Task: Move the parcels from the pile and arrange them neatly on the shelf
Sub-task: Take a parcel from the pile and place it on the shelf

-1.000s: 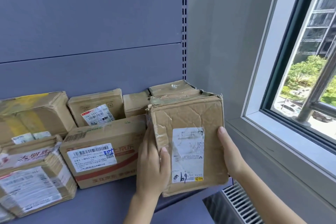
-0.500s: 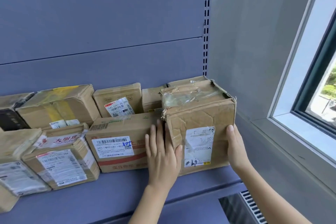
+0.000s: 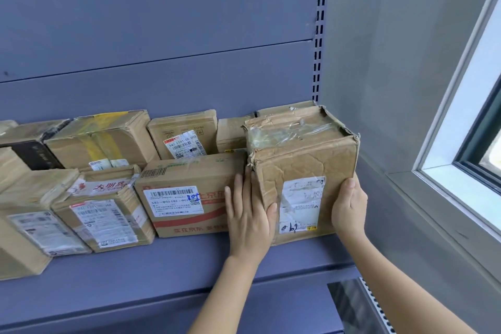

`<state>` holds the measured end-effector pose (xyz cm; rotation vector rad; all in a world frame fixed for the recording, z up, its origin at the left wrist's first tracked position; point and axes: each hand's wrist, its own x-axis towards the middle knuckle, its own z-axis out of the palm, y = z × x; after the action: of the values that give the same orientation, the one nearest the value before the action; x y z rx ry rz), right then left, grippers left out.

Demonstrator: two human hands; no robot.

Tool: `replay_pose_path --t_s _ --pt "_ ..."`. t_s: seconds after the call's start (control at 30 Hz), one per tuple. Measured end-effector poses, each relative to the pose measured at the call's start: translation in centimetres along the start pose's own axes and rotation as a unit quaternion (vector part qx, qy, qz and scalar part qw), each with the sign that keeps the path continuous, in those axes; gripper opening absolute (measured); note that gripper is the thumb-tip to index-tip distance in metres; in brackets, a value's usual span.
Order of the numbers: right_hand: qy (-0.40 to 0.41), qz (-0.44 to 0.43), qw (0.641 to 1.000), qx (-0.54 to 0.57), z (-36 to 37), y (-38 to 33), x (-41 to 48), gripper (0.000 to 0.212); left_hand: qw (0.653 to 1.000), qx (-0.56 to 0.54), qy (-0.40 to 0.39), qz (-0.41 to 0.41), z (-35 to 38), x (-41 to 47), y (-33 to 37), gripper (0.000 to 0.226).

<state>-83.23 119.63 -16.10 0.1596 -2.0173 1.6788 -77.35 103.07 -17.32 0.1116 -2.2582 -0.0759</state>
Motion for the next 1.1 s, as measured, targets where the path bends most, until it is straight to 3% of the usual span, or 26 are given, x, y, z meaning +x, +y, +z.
replay_pose_path --t_s 0.13,0.3,0.37,0.43,0.53,0.63,0.87,1.1 --pt "-0.041 0.023 0.999 -0.011 -0.7 0.4 -0.7 0.074 0.998 0.030 -0.047 -0.009 -1.1 0.0 0.2 0.060" --pt "-0.105 0.069 0.992 0.004 -2.0 -0.1 -0.8 0.052 0.994 0.084 -0.065 0.002 -2.3 -0.1 0.4 0.065" --pt "-0.117 0.067 0.991 0.013 -2.4 -0.3 -0.9 0.056 0.994 0.081 -0.066 -0.008 -3.2 -0.5 0.6 0.068" --pt "-0.097 0.056 0.994 -0.007 -2.4 -0.6 -1.4 0.067 0.995 0.067 -0.062 -0.036 -4.2 -1.3 0.9 0.075" --pt "-0.014 0.127 0.991 0.033 -2.8 -1.9 -3.8 0.074 0.994 0.049 -0.062 -0.080 -5.5 -3.2 1.2 0.080" --pt "0.022 0.062 0.995 0.070 -3.1 -2.6 -7.7 0.075 0.990 0.044 -0.085 -0.102 -6.6 -4.8 0.8 0.079" --pt "-0.177 -0.055 0.982 0.024 -0.3 -4.3 -14.6 0.065 0.980 0.065 -0.114 -0.150 -10.2 -8.1 -2.5 0.079" --pt "-0.283 -0.100 0.953 0.038 7.1 -10.6 -21.8 0.071 0.961 0.117 -0.102 -0.231 -18.2 -11.4 -11.3 0.079"
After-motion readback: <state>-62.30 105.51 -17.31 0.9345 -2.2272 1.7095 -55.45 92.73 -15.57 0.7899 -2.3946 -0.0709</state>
